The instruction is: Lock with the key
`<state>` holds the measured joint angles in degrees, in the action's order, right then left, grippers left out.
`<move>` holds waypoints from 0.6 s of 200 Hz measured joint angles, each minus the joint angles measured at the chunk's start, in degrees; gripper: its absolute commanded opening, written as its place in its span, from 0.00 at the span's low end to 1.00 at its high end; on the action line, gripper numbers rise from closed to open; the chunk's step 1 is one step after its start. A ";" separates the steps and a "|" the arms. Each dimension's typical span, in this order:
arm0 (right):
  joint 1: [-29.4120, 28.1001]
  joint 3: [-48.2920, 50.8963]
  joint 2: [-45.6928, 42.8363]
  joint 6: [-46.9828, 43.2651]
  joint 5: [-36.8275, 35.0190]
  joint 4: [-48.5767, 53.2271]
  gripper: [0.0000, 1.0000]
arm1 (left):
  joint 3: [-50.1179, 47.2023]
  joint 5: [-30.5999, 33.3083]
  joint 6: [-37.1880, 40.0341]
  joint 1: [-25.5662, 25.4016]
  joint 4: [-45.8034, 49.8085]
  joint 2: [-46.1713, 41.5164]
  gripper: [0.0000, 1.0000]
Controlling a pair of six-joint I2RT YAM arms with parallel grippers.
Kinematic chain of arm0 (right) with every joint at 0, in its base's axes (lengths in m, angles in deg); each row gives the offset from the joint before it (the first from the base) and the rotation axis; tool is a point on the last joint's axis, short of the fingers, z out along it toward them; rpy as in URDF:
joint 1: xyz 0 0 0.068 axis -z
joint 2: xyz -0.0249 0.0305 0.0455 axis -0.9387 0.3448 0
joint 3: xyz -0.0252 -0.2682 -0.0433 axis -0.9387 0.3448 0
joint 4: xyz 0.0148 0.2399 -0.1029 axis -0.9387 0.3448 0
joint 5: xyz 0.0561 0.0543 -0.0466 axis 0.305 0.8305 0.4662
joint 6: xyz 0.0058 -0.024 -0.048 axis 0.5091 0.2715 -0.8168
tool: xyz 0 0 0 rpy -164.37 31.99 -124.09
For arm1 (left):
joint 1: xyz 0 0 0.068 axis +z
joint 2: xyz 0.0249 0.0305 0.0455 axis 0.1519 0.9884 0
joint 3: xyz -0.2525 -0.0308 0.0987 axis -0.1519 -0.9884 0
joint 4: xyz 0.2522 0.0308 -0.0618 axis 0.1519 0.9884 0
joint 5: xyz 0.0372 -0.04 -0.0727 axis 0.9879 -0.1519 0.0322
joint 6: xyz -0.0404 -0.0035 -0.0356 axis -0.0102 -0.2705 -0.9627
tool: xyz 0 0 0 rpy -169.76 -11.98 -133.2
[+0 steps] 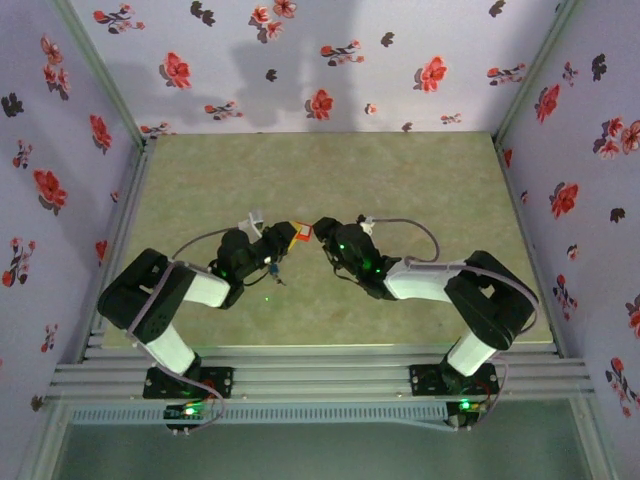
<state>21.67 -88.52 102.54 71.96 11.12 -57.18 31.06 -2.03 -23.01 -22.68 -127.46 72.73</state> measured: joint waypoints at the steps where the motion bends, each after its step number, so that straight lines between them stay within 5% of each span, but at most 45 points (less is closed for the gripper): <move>1: 0.00 0.00 0.00 0.00 0.00 -0.02 0.53 | 0.00 -0.02 0.00 0.00 -0.02 0.00 0.00; 120: -0.22 -0.72 2.10 1.07 1.05 -3.78 0.35 | 0.00 -0.42 -0.35 0.35 -0.22 0.26 0.00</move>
<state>21.45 -89.24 104.64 73.03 12.16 -60.96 31.06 -2.44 -23.36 -22.33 -127.68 72.99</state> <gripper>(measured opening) 0.362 0.258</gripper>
